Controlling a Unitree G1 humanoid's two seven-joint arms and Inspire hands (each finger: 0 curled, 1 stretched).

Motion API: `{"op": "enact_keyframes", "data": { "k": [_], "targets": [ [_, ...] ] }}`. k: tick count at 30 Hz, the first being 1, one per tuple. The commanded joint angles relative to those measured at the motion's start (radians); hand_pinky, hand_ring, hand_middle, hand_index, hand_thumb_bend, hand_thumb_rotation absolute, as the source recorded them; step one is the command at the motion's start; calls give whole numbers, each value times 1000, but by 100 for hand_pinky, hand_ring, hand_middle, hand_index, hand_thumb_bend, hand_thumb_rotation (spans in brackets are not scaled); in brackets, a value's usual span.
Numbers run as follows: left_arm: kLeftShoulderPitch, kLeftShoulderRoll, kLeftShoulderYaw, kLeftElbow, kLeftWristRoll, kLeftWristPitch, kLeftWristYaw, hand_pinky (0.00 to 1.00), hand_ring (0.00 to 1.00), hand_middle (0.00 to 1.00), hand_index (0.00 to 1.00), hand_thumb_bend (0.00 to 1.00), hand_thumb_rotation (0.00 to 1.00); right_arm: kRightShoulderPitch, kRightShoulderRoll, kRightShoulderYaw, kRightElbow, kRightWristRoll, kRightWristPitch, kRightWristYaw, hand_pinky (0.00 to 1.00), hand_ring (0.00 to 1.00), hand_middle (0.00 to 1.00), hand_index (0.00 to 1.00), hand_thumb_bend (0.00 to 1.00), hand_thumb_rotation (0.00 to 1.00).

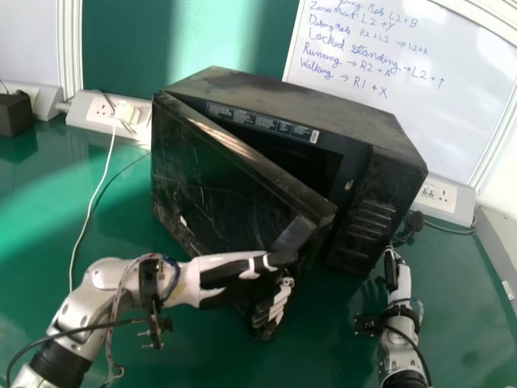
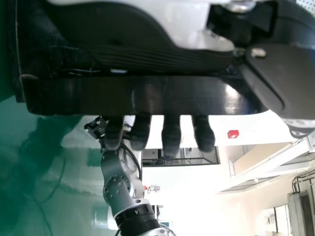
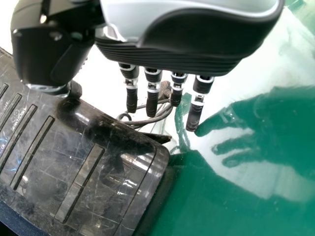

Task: Open the door of oven

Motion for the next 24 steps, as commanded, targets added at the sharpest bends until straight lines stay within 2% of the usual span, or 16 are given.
{"op": "enact_keyframes", "data": {
  "k": [1, 3, 7, 12, 15, 18, 20, 22, 24],
  "targets": [
    [-36, -22, -25, -96, -66, -47, -46, 2, 5, 9, 10, 80, 95, 4, 18, 3, 20, -5, 37, 14, 79, 89, 94, 94, 69, 100],
    [-30, -23, -21, -101, -85, -39, -53, 1, 5, 9, 10, 80, 95, 6, 19, -3, 20, 2, 31, 20, 81, 90, 94, 95, 69, 100],
    [-21, -26, -10, -88, -114, -39, -69, 1, 5, 9, 10, 77, 93, 9, 19, -11, 20, 8, 19, 31, 79, 88, 94, 94, 68, 99],
    [-18, 1, -5, -84, -93, -67, -69, 2, 5, 10, 10, 77, 93, 6, 17, -4, 21, -4, 32, 24, 80, 89, 94, 94, 70, 100],
    [-14, 12, 9, -88, -115, -25, -64, 1, 5, 10, 10, 76, 89, 7, 18, -7, 20, 0, 24, 22, 76, 87, 93, 95, 67, 100],
    [-4, 16, 32, -89, -177, 57, -63, 1, 5, 10, 12, 74, 79, 6, 15, -4, 21, -4, 33, 23, 78, 88, 94, 95, 69, 100],
    [5, 28, 43, -102, -190, 80, -59, 2, 6, 10, 11, 76, 79, 5, 14, -5, 21, -2, 32, 28, 80, 90, 95, 96, 67, 100],
    [11, 35, 60, -115, -222, 140, -47, 2, 6, 10, 12, 77, 77, 3, 15, -13, 20, 6, 34, 32, 79, 89, 95, 96, 67, 100],
    [24, 37, 74, -127, -232, 161, -27, 1, 5, 10, 12, 75, 73, 2, 15, -15, 19, 7, 33, 31, 78, 88, 95, 96, 65, 99]
  ]
}}
